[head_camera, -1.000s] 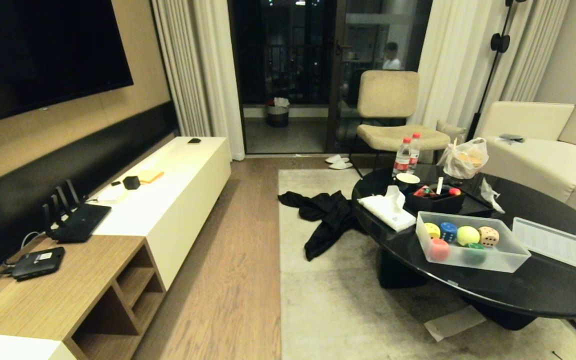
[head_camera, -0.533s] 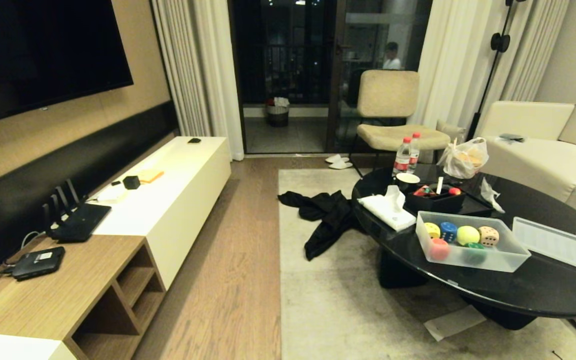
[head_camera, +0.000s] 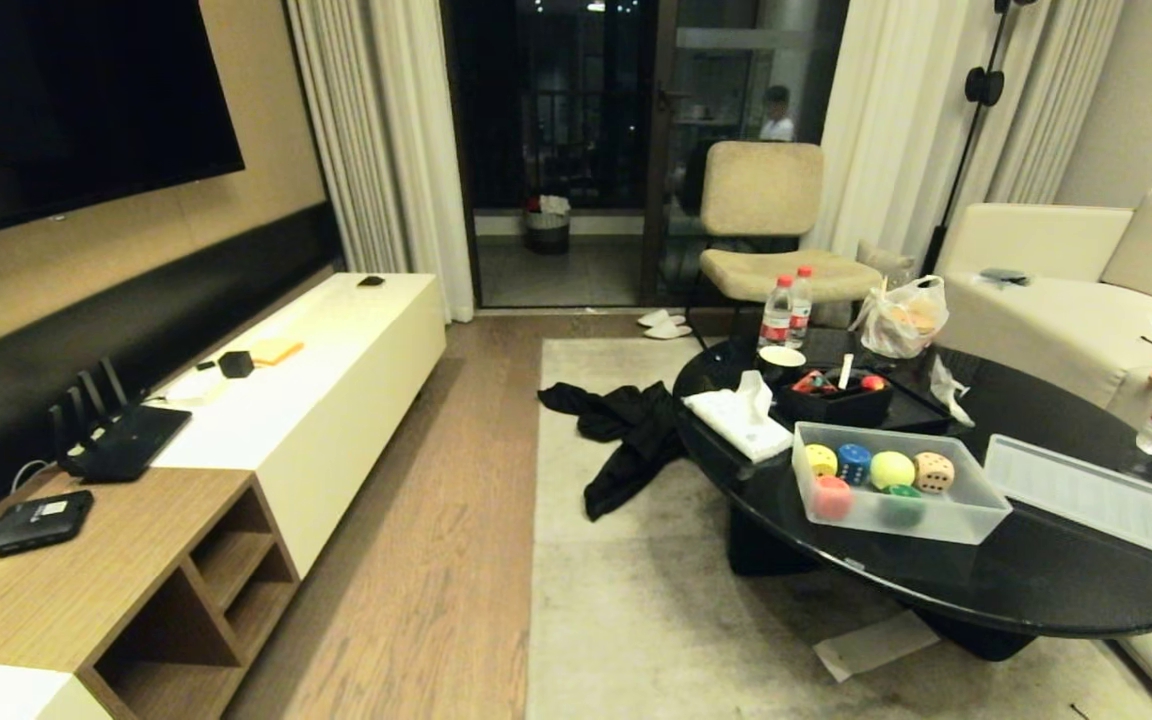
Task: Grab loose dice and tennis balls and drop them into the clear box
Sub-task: Put the ball in the box
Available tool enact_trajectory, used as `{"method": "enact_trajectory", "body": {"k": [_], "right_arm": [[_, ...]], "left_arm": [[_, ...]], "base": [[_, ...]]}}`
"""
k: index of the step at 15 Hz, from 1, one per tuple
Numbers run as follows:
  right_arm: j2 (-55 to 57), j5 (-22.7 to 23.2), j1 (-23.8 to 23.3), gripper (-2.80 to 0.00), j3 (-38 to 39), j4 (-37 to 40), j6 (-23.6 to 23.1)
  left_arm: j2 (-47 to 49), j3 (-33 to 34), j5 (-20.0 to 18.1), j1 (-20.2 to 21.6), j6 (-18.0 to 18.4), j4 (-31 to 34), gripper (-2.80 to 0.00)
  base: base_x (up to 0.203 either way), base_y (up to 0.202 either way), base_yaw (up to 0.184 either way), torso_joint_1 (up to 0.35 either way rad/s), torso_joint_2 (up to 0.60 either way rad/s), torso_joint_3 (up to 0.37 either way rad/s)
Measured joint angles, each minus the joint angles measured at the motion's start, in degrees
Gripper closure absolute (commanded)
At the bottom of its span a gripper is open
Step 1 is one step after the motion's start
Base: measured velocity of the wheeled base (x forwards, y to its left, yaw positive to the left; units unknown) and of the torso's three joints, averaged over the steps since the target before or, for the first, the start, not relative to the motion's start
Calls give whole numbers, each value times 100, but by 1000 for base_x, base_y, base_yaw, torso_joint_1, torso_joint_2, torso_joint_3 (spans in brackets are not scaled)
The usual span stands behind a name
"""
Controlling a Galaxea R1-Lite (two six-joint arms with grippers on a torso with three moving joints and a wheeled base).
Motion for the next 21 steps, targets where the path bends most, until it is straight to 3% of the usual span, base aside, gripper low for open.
{"method": "enact_trajectory", "body": {"k": [21], "right_arm": [[0, 0, 4, 0, 0, 0, 2]], "left_arm": [[0, 0, -1, 4, -2, -4, 0]], "base": [[0, -196, 8, 3, 3, 3]]}}
